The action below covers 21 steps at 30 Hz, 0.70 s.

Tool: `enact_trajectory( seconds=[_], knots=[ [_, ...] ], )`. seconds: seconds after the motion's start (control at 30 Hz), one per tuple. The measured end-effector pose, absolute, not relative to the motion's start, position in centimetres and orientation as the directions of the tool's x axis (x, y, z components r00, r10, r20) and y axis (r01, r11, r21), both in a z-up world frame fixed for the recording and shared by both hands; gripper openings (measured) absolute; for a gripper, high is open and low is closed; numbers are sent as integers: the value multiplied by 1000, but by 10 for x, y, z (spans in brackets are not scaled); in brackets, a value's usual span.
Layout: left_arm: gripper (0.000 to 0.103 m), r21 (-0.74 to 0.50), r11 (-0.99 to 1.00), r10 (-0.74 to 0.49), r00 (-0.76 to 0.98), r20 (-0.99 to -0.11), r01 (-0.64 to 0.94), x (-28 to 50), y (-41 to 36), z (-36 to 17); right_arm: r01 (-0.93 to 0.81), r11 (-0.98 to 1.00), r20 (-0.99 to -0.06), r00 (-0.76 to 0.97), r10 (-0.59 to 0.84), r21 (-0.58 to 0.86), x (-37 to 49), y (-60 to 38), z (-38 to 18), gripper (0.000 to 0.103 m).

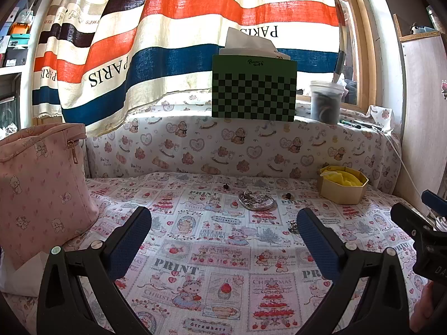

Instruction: Organize jewelry

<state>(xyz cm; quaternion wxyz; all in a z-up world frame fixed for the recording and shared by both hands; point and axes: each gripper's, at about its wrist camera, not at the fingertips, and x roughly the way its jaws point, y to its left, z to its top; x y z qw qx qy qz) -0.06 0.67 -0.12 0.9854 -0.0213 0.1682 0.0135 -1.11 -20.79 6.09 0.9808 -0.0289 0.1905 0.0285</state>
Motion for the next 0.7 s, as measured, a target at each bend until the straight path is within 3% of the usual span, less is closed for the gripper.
enact_trajectory(
  seconds=[0.33,0.5,0.7],
  knots=[
    [103,11,999,45,950,-308,-44,-3,3,4,-70,997,-370,928,54,-31,-12,-211,61,103],
    [103,80,994,88,975,-206,-73,-12,0,40,-55,998,-356,934,38,-39,-13,-214,74,103],
    [103,-8,1000,-4,963,-269,2,26,11,90,-68,997,-349,936,50,-40,10,-214,124,103]
  ],
)
